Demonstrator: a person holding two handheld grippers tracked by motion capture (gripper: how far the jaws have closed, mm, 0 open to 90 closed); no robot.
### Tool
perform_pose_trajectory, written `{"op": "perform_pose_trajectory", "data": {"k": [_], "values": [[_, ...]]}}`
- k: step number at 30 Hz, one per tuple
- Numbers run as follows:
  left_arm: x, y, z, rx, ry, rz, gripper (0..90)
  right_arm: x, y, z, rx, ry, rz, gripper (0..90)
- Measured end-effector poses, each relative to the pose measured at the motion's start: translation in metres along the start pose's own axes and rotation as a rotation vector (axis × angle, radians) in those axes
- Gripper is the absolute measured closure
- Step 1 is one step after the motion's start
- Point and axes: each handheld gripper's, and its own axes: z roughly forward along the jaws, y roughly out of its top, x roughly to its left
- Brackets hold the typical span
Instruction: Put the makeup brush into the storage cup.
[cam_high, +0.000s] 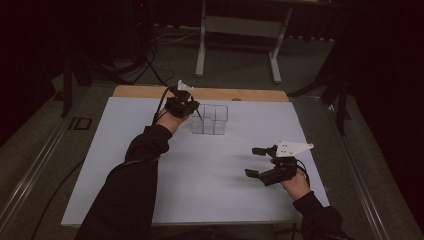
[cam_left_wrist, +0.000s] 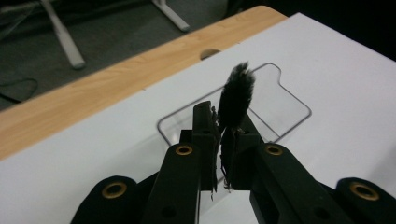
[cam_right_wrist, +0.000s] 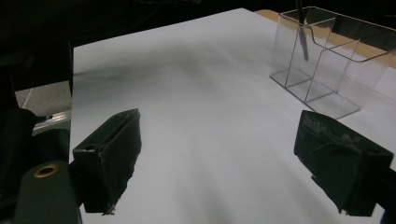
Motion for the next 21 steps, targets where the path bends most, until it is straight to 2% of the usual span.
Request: {"op": "perform_pose_trajectory", "data": {"k": [2,3,5,6,10,12,14,16,18,21], "values": [[-0.001,-0.001,0.0,-0.007,0.006,0.0,77.6,0.0,0.0,0.0,-0.001,0.001,0.0,14.6],[-0.001,-0.001,0.0,-0.01,-0.011,-0.006,71.1,0.0,0.0,0.0,-0.001,0.001,0.001,14.6],[-0.002,-0.001,-0.001,-0.035,0.012,0.008,57.4,0.0,0.0,0.0,-0.002,0.002,0.0,14.6],[-0.001,0.0,-0.002,-0.044,0.0,-0.005,55.7,0.0,0.0,0.0,-0.002,0.001,0.001,14.6],[0.0,0.003,-0.009,-0.07,-0.003,-0.038,42.2,0.0,0.0,-0.001,-0.002,-0.001,0.001,14.6],[0.0,0.005,-0.013,-0.071,-0.01,-0.039,33.5,0.0,0.0,-0.001,-0.002,0.0,0.003,14.6],[-0.001,0.007,-0.017,-0.08,0.004,-0.049,24.1,0.0,0.001,-0.001,-0.003,-0.001,0.004,14.6],[-0.003,0.007,-0.023,-0.095,-0.005,-0.036,14.8,0.0,0.001,-0.001,-0.005,-0.003,0.004,14.6],[-0.005,0.006,-0.028,-0.114,-0.002,-0.025,11.3,0.0,0.001,-0.001,-0.006,-0.003,0.007,14.6],[-0.006,0.005,-0.035,-0.144,-0.028,-0.007,3.8,-0.001,0.001,-0.001,-0.01,-0.004,0.007,14.6]]}}
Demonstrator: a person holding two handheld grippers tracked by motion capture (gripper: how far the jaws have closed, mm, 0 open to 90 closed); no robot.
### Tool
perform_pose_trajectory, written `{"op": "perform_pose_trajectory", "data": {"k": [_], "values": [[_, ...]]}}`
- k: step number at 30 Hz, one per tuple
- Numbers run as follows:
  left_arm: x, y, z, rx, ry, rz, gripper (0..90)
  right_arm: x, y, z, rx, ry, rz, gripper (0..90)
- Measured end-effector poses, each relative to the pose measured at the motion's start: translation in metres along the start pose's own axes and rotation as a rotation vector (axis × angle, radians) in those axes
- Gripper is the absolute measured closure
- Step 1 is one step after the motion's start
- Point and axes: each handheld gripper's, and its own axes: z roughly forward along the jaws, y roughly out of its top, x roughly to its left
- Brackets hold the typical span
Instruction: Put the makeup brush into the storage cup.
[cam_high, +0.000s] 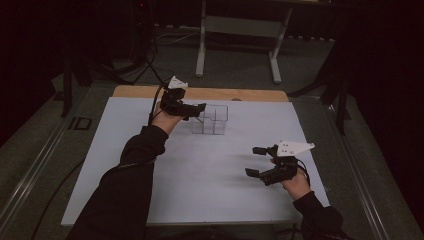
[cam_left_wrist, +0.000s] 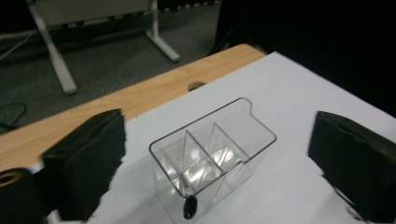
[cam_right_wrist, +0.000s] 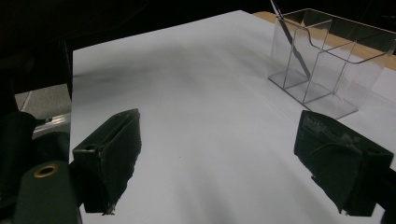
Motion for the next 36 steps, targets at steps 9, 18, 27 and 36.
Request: {"op": "perform_pose_trajectory", "data": {"k": [9,18,27,36], "values": [[-0.008,-0.008,-0.028,-0.076,-0.08,0.028,1.7,0.001,0.0,-0.003,-0.004,-0.013,0.0,14.6],[-0.015,-0.02,-0.063,-0.109,-0.105,0.058,1.7,0.003,-0.002,-0.007,-0.01,-0.028,0.01,14.6],[-0.021,-0.04,-0.086,-0.127,-0.11,0.072,1.7,0.003,-0.002,-0.005,-0.004,-0.025,0.008,14.6],[-0.032,-0.07,-0.096,-0.129,-0.129,0.08,1.7,0.003,-0.003,-0.005,-0.006,-0.023,0.012,14.5]]}}
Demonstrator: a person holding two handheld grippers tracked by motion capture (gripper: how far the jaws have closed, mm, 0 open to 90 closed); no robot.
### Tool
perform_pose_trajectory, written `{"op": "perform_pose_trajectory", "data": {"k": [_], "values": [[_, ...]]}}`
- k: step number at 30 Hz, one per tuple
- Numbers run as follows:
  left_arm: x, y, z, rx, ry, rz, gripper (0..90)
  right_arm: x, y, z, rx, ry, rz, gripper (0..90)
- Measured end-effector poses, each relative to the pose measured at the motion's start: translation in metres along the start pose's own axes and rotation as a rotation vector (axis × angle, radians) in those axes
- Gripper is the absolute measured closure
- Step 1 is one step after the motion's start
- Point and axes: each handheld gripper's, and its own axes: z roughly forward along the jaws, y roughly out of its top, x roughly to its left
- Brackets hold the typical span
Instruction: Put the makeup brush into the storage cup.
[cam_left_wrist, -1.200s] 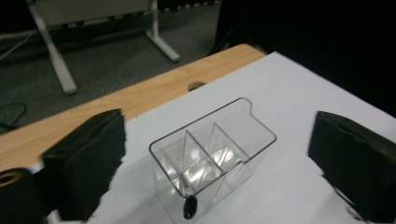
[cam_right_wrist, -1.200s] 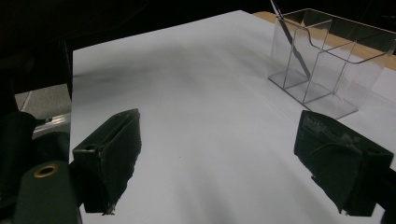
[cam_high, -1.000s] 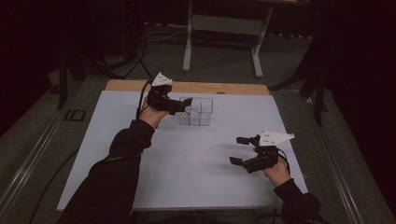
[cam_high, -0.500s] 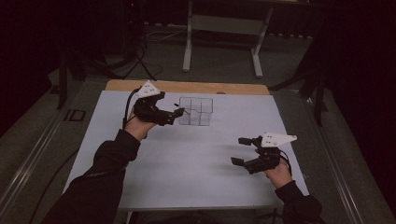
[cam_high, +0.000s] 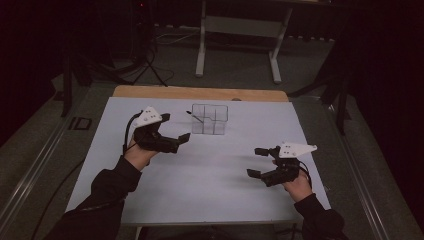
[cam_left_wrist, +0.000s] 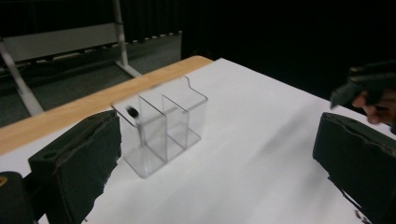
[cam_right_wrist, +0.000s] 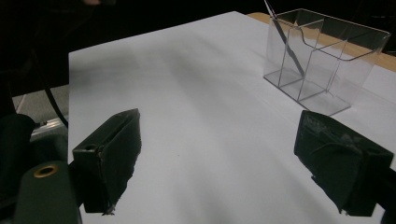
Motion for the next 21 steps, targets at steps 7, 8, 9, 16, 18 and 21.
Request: {"op": "perform_pose_trajectory", "data": {"k": [7,8,9,16,18,21], "values": [[-0.02,-0.028,-0.003,0.016,-0.038,0.009,1.7,0.0,-0.001,0.0,0.003,-0.001,-0.002,14.5],[-0.023,-0.033,-0.004,0.017,-0.04,0.002,1.7,0.0,-0.001,0.001,0.004,-0.001,-0.002,14.5],[-0.025,-0.038,-0.004,0.018,-0.044,-0.003,1.7,0.0,-0.001,0.001,0.003,0.0,-0.002,14.5],[-0.036,-0.067,-0.006,0.007,-0.026,-0.021,1.7,0.0,-0.002,0.002,0.006,-0.001,-0.003,14.5],[-0.037,-0.073,-0.004,0.02,-0.019,-0.022,1.7,0.0,-0.003,0.002,0.009,-0.001,-0.005,14.6],[-0.038,-0.078,-0.005,0.011,-0.007,-0.012,1.7,0.0,-0.003,0.003,0.013,0.0,-0.007,14.6]]}}
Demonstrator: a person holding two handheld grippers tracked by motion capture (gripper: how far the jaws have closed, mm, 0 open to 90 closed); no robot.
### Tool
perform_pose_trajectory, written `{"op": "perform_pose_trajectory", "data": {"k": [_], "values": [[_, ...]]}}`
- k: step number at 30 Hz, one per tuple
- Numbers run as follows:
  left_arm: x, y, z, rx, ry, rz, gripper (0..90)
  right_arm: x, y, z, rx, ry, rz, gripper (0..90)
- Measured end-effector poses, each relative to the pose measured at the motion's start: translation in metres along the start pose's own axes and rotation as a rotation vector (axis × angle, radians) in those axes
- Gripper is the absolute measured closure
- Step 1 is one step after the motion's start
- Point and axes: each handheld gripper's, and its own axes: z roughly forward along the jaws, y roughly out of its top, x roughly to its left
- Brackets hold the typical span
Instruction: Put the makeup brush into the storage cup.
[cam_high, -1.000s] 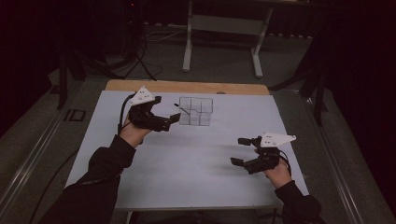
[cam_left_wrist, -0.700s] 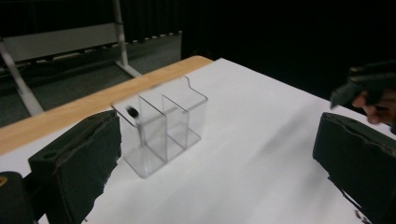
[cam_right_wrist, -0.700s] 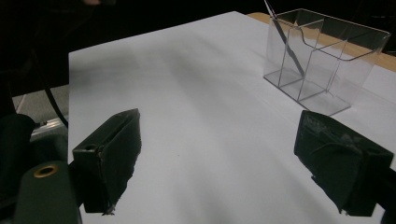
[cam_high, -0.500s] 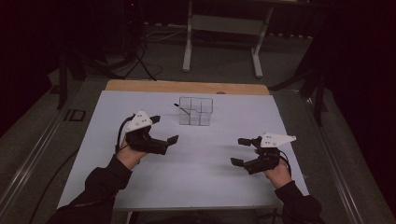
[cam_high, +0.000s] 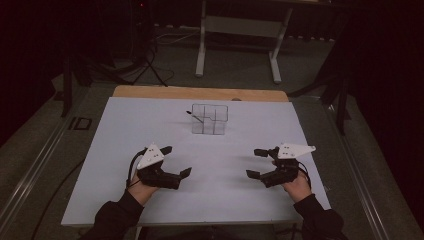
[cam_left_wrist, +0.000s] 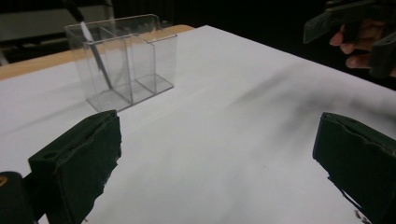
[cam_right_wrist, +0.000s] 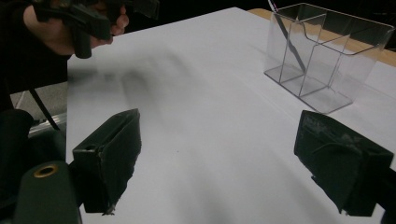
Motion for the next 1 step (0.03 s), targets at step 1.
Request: {"op": "perform_pose_trajectory", "data": {"k": [1], "values": [[0.0,-0.0009,-0.0003,-0.009,0.004,-0.002,1.7,0.0,-0.0002,0.0,0.002,-0.001,-0.002,14.6]]}}
